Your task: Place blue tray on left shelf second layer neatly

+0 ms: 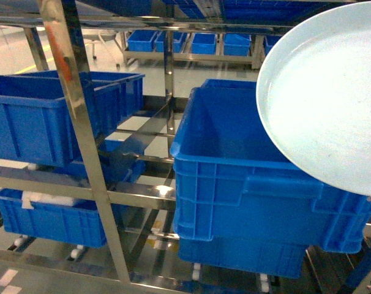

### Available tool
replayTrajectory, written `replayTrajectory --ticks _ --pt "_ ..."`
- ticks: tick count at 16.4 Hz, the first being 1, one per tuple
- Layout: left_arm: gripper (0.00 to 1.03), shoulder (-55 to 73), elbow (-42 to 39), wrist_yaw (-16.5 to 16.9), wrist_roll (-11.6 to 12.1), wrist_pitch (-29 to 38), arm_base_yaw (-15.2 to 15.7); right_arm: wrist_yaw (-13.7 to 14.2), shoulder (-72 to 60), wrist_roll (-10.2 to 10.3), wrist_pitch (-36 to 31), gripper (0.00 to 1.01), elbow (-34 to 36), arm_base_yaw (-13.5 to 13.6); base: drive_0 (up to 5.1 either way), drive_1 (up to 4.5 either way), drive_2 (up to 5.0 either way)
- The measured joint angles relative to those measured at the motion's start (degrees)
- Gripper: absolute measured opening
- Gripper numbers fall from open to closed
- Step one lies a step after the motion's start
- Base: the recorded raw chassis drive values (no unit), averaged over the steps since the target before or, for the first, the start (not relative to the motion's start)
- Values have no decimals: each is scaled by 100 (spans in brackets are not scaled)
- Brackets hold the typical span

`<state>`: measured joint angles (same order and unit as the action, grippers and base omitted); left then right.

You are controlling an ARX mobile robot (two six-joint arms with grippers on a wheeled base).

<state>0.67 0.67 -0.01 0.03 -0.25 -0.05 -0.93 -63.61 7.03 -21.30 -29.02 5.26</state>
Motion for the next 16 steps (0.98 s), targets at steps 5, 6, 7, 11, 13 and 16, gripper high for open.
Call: replayTrajectory --ticks 5,6,7,11,13,16 --pt "98 0 0 -2 0 0 0 7 -33 0 -2 2 0 0 9 399 -380" --pt "98 0 0 -2 0 -2 0 4 -28 0 -13 2 0 0 9 399 -380" --pt "98 0 0 -2 0 -9 0 4 -28 0 -13 2 0 0 9 399 -380" --pt "98 0 0 -2 0 -2 0 4 -22 0 9 2 0 0 9 399 -380" --pt "98 0 0 -2 0 -2 0 4 -22 0 11 2 0 0 9 399 -380" --pt "98 0 0 -2 0 -2 0 4 -22 0 11 2 0 0 9 399 -380"
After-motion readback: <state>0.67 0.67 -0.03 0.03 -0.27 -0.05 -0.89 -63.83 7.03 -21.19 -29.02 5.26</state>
